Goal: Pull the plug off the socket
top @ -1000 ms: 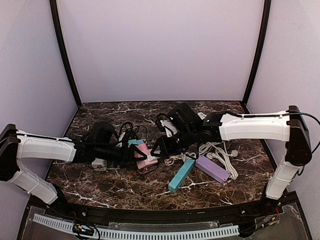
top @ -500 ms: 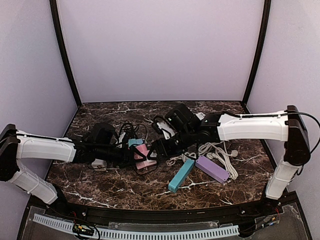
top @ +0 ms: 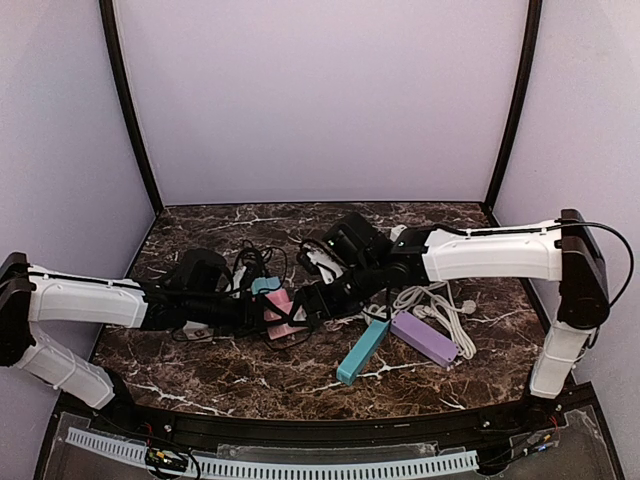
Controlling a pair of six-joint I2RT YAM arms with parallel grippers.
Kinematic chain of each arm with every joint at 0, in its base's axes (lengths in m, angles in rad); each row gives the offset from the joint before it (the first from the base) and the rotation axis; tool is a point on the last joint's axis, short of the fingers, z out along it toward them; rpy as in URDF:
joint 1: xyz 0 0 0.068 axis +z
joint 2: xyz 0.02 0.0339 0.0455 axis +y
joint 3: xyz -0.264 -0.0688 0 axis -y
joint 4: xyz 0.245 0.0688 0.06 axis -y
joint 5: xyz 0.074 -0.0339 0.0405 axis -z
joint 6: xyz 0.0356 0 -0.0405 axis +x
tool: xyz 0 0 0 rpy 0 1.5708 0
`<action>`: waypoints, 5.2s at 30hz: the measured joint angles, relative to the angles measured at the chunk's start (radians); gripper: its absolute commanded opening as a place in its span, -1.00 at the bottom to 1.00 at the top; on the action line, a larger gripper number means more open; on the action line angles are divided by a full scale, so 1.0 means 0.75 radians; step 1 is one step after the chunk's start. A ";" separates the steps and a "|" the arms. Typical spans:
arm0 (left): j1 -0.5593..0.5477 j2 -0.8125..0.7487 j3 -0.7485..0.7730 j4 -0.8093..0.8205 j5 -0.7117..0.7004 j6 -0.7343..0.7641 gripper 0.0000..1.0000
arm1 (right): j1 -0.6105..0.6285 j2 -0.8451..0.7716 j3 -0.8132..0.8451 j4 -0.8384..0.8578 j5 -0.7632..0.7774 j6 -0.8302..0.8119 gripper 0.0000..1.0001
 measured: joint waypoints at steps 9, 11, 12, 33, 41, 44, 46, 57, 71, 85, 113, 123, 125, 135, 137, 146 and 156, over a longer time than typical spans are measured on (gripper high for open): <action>0.000 -0.005 -0.005 0.002 0.005 0.000 -0.43 | -0.006 0.024 0.000 0.010 0.003 0.013 -0.05; 0.001 -0.005 -0.005 0.002 0.006 0.000 -0.44 | -0.006 0.030 0.000 0.014 0.005 0.015 -0.18; 0.001 -0.005 -0.005 0.002 0.006 0.002 -0.44 | -0.006 0.033 0.000 0.015 0.009 0.015 -0.24; 0.003 -0.023 -0.012 -0.037 0.007 0.079 -0.45 | -0.021 0.033 -0.059 0.116 -0.057 0.001 -1.00; 0.003 -0.024 -0.010 -0.039 -0.005 0.081 -0.46 | -0.005 0.029 -0.058 0.114 -0.008 -0.002 -1.00; 0.003 -0.026 -0.010 -0.039 -0.018 0.079 -0.45 | 0.019 0.029 -0.035 0.080 0.060 0.002 -1.00; 0.003 -0.026 -0.010 -0.035 -0.022 0.070 -0.46 | 0.036 0.029 -0.011 0.042 0.117 0.009 -1.00; 0.003 -0.029 -0.017 -0.007 -0.020 0.047 -0.47 | 0.066 0.029 0.026 -0.011 0.208 0.034 -1.00; 0.003 -0.025 0.000 -0.057 0.049 0.179 -0.49 | 0.026 -0.030 -0.121 0.130 0.023 -0.054 -1.00; 0.003 -0.021 0.011 -0.031 0.049 0.160 -0.51 | 0.087 -0.028 -0.016 -0.013 0.246 0.052 -1.00; 0.009 0.017 0.056 -0.041 0.107 0.230 -0.57 | 0.018 -0.079 -0.099 0.056 0.083 0.030 -1.00; 0.011 0.017 0.056 -0.054 0.097 0.209 -0.60 | 0.086 0.007 0.102 -0.174 0.268 0.036 -1.00; 0.012 0.018 0.056 -0.061 0.092 0.201 -0.61 | 0.098 0.031 0.140 -0.214 0.301 0.041 -1.00; 0.012 0.035 0.056 -0.059 0.086 0.184 -0.62 | 0.129 0.069 0.210 -0.306 0.387 0.065 -1.00; 0.012 0.039 0.056 -0.053 0.092 0.185 -0.62 | 0.129 0.069 0.210 -0.307 0.386 0.063 -1.00; 0.012 0.043 0.044 -0.042 0.125 0.201 -0.62 | 0.084 0.001 0.051 -0.133 0.249 0.042 -1.00; 0.012 0.042 0.026 -0.032 0.151 0.225 -0.63 | 0.046 -0.042 -0.057 -0.010 0.104 0.032 -1.00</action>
